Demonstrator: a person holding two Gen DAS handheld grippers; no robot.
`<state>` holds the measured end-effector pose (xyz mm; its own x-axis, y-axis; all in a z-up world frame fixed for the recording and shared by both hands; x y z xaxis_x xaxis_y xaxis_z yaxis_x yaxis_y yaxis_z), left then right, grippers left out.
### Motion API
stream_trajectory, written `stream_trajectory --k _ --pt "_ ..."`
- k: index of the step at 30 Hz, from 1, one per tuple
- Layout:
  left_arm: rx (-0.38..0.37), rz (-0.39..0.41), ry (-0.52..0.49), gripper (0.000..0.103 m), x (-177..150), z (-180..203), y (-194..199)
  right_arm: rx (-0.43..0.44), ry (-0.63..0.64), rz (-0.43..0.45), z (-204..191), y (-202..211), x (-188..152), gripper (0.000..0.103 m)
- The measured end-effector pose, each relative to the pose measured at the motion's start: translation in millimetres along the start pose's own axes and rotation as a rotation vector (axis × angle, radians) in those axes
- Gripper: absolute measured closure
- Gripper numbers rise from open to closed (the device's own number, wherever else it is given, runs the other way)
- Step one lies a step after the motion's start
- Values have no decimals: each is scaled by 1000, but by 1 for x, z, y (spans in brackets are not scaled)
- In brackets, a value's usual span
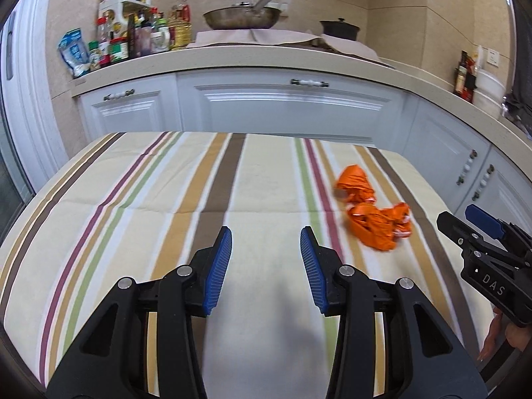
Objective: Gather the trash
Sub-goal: 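Grasp the orange printed bag with the right gripper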
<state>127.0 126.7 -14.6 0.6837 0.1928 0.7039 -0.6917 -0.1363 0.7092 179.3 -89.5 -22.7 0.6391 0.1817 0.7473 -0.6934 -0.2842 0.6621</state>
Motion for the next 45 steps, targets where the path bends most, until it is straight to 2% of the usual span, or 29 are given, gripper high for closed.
stream_trajectory --k 6,13,18,21,24,27,34,45 --pt "31 -12 47 61 3 -28 -10 19 26 -30 -22 -23 9 33" --pt "49 -27 78 61 4 -48 -19 25 13 -90 -33 -49 16 29" --pt "51 -42 89 60 4 -54 -25 29 -2 -167 -32 -66 17 27" --pt "48 -47 85 60 3 -52 -27 56 -17 -206 -29 -74 16 27" --pt "42 -45 85 52 3 -49 -28 78 -32 -221 -25 -74 14 40" --pt "33 -45 80 52 5 -44 -28 80 -28 -210 -24 -71 13 46" --pt "0 -50 49 52 9 -20 -32 46 -39 -167 -4 -57 15 46" --pt "-74 -68 -32 52 23 46 -45 -41 -104 -104 57 -33 17 46"
Point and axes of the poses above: each gripper's, at about its wrist camera, not at the fingertips, and y roughly against the way its jaws point, z to its right, x to its top, the point moved 1 cm from there along -y, roughly the way its jaws point, and after that the axes turned 7 degrees about -z, right-handed, at the moved point
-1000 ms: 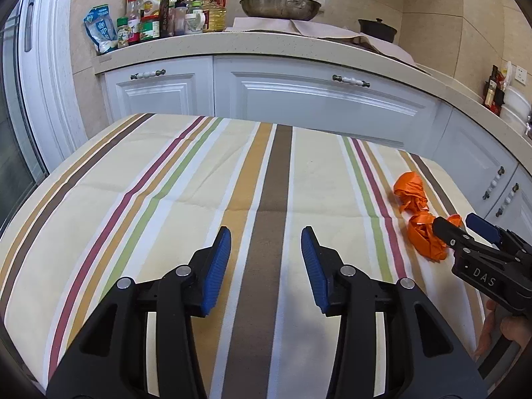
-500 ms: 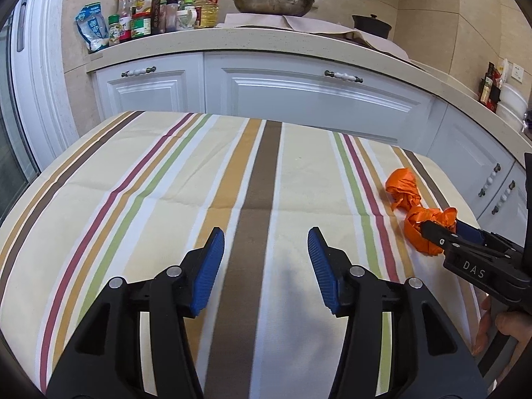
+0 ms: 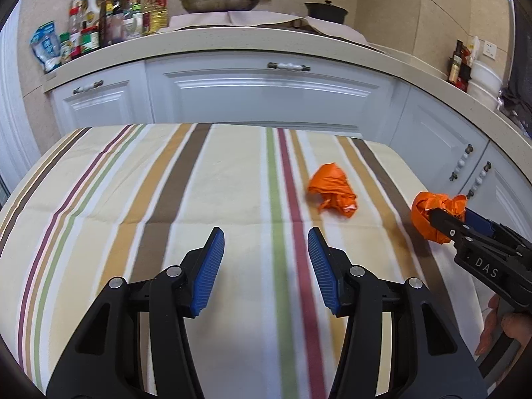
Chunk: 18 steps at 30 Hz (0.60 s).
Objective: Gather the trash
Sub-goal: 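Grasp the orange printed bag with the right gripper, then grasp the remaining orange bag with the left gripper while the right holds its bag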
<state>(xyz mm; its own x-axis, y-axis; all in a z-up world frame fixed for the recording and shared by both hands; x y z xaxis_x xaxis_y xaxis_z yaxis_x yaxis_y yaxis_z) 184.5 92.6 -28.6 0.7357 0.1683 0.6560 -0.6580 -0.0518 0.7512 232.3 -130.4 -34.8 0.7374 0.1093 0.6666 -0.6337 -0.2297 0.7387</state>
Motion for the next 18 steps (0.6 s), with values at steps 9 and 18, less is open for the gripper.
stream_trajectory --k 9,18 --pt "-5 -18 -49 52 14 42 -20 -36 -51 29 45 6 3 46" --pt "20 -50 -90 52 25 72 -46 -53 -87 35 83 1 1 46"
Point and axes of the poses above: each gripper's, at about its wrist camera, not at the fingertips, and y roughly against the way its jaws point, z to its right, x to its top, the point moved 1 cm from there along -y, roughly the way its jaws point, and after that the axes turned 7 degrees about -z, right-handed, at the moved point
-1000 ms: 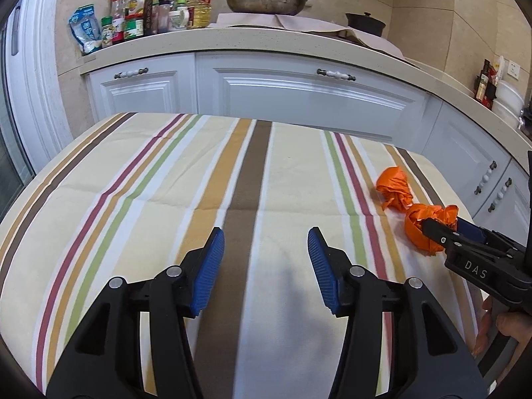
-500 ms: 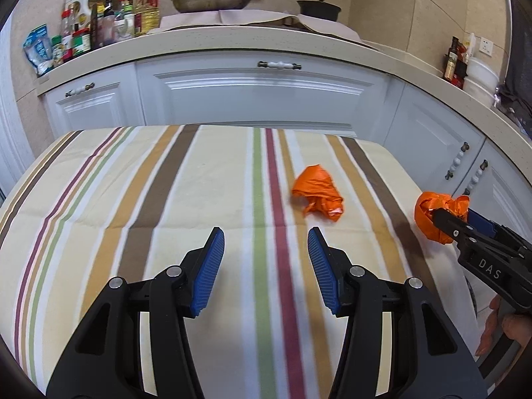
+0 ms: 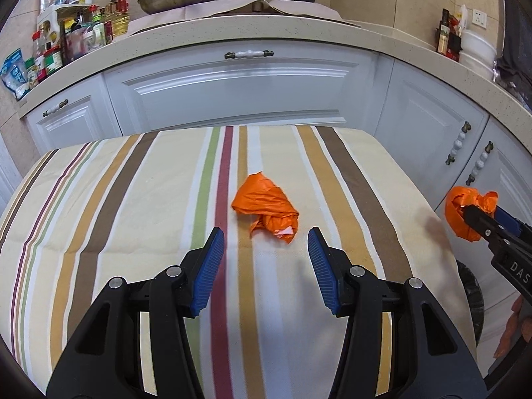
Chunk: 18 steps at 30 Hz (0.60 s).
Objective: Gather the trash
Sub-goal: 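Grasp the remaining orange bag with the left gripper while the right holds its bag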
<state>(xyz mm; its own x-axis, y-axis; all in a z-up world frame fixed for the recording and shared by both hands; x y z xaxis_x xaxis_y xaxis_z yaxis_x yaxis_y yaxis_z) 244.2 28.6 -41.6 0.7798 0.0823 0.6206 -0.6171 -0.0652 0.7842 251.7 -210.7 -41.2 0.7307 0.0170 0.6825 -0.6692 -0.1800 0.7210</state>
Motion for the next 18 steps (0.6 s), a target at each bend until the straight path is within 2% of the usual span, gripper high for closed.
stream_trajectory --k 7,18 --pt "31 -23 -2 52 12 10 -22 0 -21 -2 18 -8 -2 46" --pt "54 -54 9 52 20 9 -41 8 -26 -4 26 -15 -2 46"
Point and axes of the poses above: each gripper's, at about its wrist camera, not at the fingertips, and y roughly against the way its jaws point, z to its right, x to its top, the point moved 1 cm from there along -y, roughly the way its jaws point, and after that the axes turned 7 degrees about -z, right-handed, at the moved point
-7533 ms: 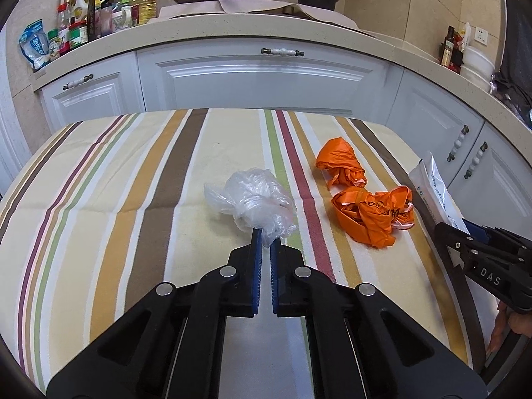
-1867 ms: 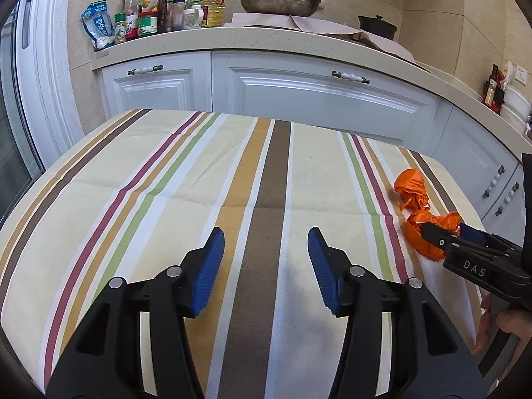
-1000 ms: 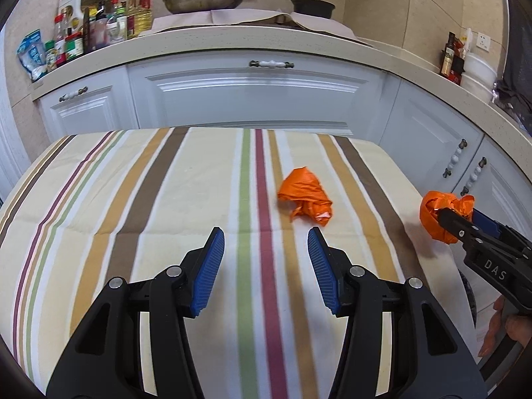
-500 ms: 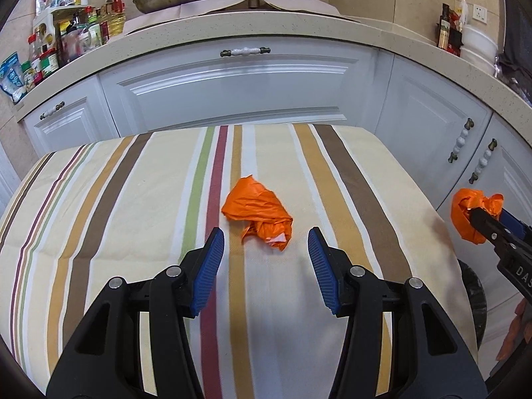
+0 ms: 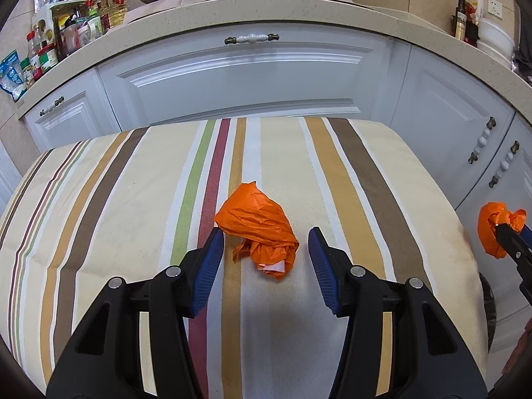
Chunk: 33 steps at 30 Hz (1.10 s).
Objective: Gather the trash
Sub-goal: 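Grasp the remaining orange bag with the left gripper while the right holds its bag, then carry both orange bags over the black bin and open both grippers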
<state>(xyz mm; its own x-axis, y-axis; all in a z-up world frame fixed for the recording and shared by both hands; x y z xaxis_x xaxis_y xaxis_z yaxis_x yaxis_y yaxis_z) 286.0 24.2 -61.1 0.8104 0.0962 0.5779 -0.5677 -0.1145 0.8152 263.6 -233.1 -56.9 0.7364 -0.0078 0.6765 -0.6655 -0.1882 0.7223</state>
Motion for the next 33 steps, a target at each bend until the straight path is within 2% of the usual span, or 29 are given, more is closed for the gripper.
stream_trajectory --k 3,5,11,20,33 --pt "-4 -19 -5 56 1 1 -5 -1 0 -2 0 0 0 46" --pt "-10 -29 -7 64 1 1 -7 -2 0 -2 0 0 0 46" --pt "-20 -15 7 71 0 -2 -5 -2 5 3 0 2 1 46" --pt "-29 29 -6 73 -12 -7 19 -11 25 28 -10 24 -2 46" --pt "-62 98 -8 73 -46 -30 86 -17 72 62 -41 70 -22 46"
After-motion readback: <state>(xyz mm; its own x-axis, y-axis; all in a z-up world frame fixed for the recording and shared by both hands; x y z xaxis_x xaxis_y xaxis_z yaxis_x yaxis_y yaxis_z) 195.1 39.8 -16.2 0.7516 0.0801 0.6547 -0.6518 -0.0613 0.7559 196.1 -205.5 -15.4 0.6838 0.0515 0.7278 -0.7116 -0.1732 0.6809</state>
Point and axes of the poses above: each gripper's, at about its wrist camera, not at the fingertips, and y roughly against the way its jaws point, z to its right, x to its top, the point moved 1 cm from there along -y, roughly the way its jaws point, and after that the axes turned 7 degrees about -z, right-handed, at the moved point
